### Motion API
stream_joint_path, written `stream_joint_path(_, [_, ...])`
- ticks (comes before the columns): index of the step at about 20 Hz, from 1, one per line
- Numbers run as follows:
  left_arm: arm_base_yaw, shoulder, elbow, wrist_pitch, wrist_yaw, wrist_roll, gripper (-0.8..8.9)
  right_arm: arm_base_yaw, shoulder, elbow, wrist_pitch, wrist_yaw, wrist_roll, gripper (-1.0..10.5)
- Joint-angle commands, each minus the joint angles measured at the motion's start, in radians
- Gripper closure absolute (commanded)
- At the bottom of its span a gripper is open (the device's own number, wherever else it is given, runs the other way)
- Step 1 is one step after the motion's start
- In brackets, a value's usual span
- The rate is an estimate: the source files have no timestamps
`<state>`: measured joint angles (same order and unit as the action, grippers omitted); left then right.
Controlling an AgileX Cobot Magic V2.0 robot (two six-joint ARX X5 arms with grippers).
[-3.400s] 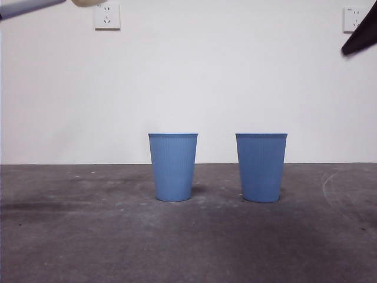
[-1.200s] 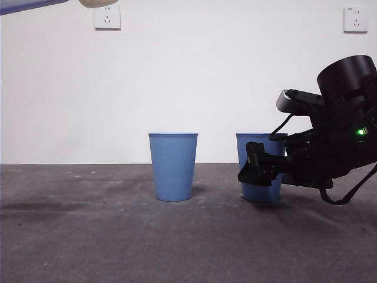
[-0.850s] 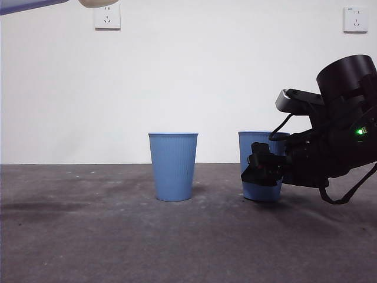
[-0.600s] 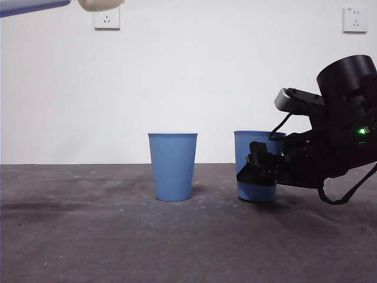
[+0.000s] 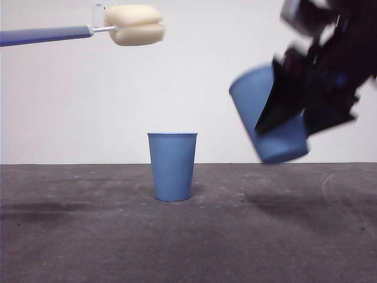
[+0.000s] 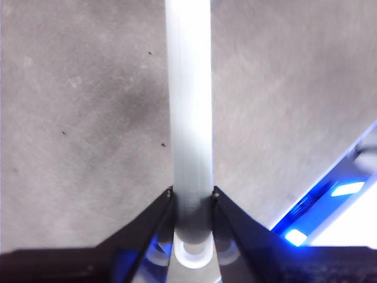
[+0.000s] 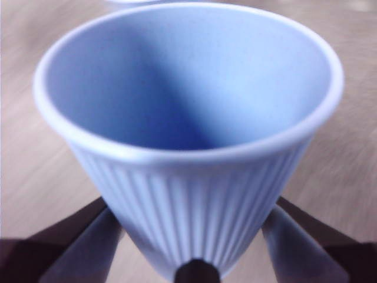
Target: Pick up the cup brush,pick up the cup,insert the brush into the cup,clean the cup,put the cup brush back,put the cup back to the fixed position on the table
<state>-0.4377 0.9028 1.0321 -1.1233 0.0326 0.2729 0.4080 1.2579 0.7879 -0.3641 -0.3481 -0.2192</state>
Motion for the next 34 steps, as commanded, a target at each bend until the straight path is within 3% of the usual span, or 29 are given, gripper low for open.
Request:
stream_joint_path(1, [-0.063,0.007,-0.01,-0.006,-0.043,0.086,8.26,0.032,-0.026,0.103,-0.328,-0.003,-0.127,9.6])
stream_joint_path(3, [-0.13,0.014,-0.01,-0.014,-0.087,0.143,8.26,0.058,-0.025,0.17,-0.498,0.093,-0.157,9.6])
stream_joint_path(5, [-0.196,0.024,-0.01,-0.02,-0.136,0.204,8.26,0.095,-0.024,0.193,-0.595,0.138,-0.184,9.6])
stream_joint_path(8, [-0.263,0.059,-0.01,-0.066,-0.212,0.261,8.26,0.127,-0.024,0.201,-0.673,0.202,-0.22,9.6])
stream_joint_path(13, [-0.315,0.107,-0.01,-0.093,-0.217,0.303,8.26,0.229,-0.015,0.202,-0.71,0.249,-0.233,9.6])
stream_joint_path(21, [-0.355,0.147,-0.01,-0.16,-0.207,0.315,8.26,0.402,0.107,0.243,-0.795,0.474,-0.257,9.6])
stream_joint_path(27, [-0.369,0.166,-0.01,-0.158,-0.204,0.315,8.26,0.479,0.213,0.357,-0.828,0.544,-0.311,9.6])
stream_joint_path(34, [-0.393,0.216,-0.01,-0.146,-0.16,0.311,8.26,0.599,0.376,0.431,-0.839,0.595,-0.324,9.6])
